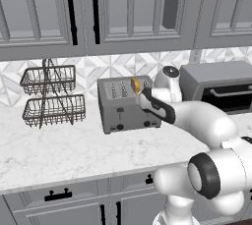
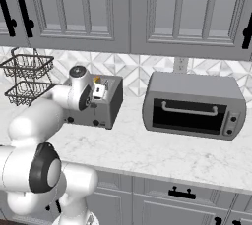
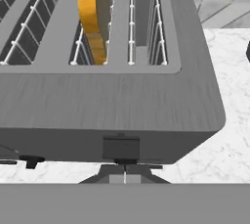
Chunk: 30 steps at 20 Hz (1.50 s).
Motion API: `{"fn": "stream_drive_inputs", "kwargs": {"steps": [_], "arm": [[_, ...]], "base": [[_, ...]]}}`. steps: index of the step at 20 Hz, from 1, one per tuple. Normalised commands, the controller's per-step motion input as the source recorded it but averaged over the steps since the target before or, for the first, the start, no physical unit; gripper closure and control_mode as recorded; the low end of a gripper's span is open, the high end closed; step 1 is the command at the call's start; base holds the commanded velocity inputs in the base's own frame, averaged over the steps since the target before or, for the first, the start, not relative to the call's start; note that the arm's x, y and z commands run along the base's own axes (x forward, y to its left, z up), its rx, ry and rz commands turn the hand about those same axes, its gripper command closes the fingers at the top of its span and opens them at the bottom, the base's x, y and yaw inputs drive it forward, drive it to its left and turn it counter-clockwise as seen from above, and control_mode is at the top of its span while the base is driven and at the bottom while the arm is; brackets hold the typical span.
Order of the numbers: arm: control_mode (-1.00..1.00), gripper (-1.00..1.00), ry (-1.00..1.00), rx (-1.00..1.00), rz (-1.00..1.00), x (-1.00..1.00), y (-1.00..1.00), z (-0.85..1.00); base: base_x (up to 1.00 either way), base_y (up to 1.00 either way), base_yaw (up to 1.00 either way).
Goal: Start the toaster. Once the lever pops up, take the bread to the plate on the dining counter.
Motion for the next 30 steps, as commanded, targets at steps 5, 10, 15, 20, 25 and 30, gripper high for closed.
{"fn": "stream_drive_inputs", "kwargs": {"steps": [5,10,15,20,25,30], "arm": [[-1.00,1.00,0.00,0.00,0.00,0.22,0.02,-0.03],[-1.00,1.00,0.00,0.00,0.00,0.08,0.00,-0.07],[-1.00,1.00,0.00,0.00,0.00,0.00,0.00,-0.24],[-1.00,1.00,0.00,0.00,0.00,0.00,0.00,-0.15],[-1.00,1.00,0.00,0.00,0.00,0.00,0.00,-0.18],[-1.00,1.00,0.00,0.00,0.00,0.00,0.00,-0.26]], "base": [[0.00,0.00,0.00],[0.00,0.00,0.00],[0.00,0.00,0.00],[0.00,0.00,0.00],[0.00,0.00,0.00],[0.00,0.00,0.00]]}}
